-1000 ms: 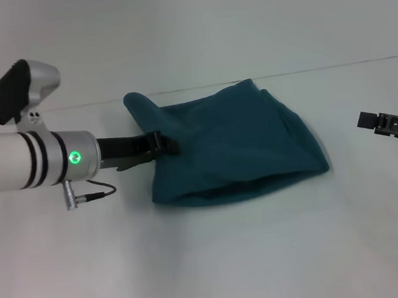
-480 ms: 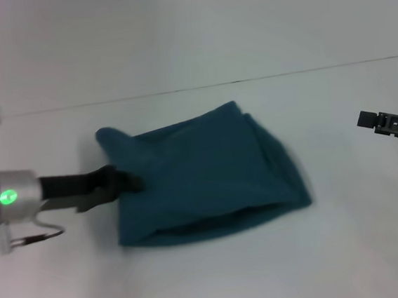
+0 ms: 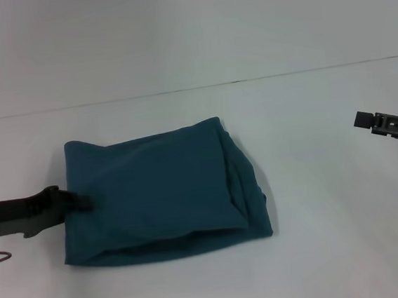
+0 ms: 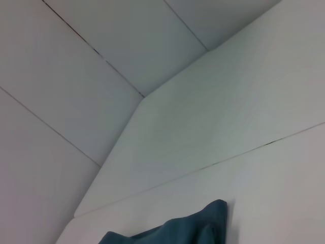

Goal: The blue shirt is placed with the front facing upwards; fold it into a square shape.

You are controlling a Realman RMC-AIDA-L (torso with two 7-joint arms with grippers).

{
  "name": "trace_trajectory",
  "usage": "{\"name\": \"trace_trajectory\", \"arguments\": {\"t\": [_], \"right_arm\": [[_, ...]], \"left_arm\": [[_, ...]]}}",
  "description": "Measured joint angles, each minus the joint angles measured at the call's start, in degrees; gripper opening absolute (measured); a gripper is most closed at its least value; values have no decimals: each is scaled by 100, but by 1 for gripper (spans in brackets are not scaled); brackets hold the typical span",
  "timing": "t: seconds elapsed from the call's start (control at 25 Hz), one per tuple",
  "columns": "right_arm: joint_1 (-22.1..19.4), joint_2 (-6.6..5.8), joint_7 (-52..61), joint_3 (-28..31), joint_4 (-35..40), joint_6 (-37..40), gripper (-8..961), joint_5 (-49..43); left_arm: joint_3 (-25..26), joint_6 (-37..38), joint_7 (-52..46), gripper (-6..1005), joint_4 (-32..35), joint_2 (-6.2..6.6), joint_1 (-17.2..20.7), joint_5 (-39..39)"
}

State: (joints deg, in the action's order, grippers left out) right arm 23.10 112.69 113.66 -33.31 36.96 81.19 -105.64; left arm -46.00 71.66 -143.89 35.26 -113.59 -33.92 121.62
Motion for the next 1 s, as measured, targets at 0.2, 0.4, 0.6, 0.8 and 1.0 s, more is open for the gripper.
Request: {"name": "trace_trajectory", "arguments": {"t": [0.2,0.4,0.6,0.8,1.0], "right_arm": [[2,-1,-2,0,-8,1,897,0],[5,-11,-2,0,-58,-13,897,0],[23,-18,-2,0,-59,-45,897,-69],[33,-22,-3,15,-59,-66,898,-135],[41,-23,-3,12,-57,-89,898,-139]], "left_arm": [[-15,-163,59,185,-39,6,-23,14],[-42,-251,432,206,58,-32,-15,21],[10,-171,461,228,632,-162,202,3],[226,66,159,375,1262,-316,586,-36],[674,419,187,591,1371,-554,672,-75]]}}
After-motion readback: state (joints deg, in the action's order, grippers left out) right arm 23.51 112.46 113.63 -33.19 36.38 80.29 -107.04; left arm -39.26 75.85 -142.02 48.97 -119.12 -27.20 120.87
